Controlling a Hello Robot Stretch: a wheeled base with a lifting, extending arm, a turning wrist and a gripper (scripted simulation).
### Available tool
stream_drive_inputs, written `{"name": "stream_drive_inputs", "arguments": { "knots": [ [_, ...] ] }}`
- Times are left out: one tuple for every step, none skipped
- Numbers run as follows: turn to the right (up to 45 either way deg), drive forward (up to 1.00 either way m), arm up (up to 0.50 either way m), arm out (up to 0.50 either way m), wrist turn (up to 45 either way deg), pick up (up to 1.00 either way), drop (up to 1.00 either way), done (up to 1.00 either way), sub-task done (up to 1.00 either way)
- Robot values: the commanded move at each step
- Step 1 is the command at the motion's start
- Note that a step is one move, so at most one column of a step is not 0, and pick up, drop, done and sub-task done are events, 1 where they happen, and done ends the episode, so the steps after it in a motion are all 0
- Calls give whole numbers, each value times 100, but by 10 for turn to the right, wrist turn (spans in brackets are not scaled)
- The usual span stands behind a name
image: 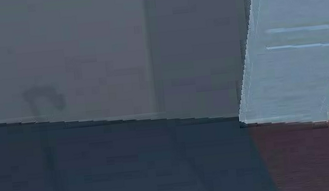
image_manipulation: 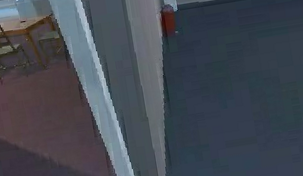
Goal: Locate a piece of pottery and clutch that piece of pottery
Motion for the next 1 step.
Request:
{"name": "stream_drive_inputs", "arguments": {
  "knots": [
    [0,50,0,0,0,0,0,0,0]
  ]
}}
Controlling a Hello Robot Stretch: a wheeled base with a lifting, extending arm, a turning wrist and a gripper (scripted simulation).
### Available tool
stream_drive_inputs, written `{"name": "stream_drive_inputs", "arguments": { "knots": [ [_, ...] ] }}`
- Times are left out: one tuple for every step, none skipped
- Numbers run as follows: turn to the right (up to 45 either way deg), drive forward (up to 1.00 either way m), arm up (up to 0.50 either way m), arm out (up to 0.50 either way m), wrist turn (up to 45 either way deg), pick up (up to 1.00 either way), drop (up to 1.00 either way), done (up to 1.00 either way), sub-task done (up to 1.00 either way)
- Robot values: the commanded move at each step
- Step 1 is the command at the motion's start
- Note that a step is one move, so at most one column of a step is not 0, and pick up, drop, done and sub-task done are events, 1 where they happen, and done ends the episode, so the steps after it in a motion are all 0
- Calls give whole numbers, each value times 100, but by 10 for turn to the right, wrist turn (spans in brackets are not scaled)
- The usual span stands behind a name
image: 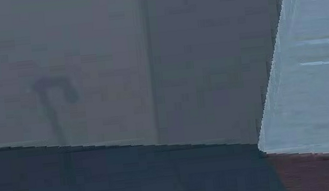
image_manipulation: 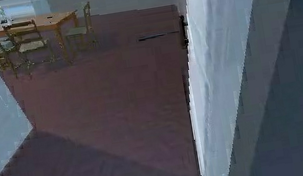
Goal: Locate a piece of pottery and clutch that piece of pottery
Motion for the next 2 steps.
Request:
{"name": "stream_drive_inputs", "arguments": {
  "knots": [
    [450,0,0,0,0,0,0,0,0],
    [300,0,0,0,0,0,0,0,0]
  ]
}}
